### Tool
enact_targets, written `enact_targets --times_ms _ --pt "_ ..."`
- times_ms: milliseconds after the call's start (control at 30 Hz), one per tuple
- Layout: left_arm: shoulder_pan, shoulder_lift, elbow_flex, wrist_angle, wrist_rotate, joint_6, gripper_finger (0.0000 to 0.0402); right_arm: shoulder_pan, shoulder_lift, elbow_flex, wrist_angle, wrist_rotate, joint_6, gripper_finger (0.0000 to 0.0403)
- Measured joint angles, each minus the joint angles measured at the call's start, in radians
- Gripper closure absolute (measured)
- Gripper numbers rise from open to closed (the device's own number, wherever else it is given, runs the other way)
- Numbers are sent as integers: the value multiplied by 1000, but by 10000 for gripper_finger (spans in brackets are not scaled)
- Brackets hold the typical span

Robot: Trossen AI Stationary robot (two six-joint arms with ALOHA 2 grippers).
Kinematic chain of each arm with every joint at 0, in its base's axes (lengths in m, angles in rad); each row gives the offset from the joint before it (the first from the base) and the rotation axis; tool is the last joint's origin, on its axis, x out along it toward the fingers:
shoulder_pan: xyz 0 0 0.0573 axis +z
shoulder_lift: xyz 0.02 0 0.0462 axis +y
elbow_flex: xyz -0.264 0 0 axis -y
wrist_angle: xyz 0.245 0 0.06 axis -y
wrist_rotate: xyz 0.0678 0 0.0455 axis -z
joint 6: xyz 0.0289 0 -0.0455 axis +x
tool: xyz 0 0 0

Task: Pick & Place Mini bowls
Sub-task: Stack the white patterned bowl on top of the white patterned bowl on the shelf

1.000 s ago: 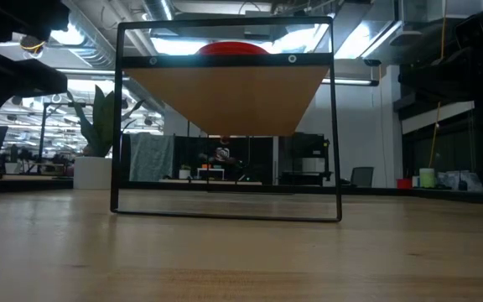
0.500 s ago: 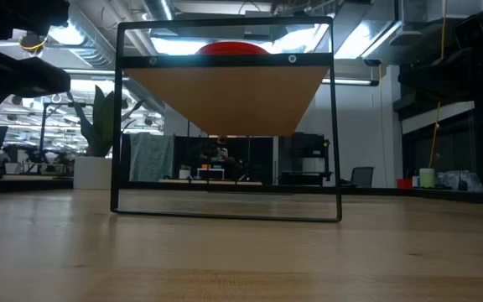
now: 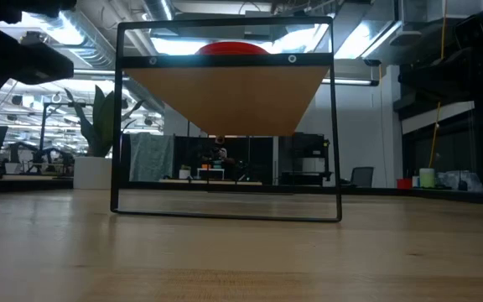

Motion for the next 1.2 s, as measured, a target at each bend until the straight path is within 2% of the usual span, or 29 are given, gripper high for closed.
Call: enact_targets --times_ms 333,1200 --pt "0 37 0 13 -1 7 258 0 0 0 0 0 0 377" --pt "0 39 0 6 -19 8 258 0 0 0 0 0 0 377"
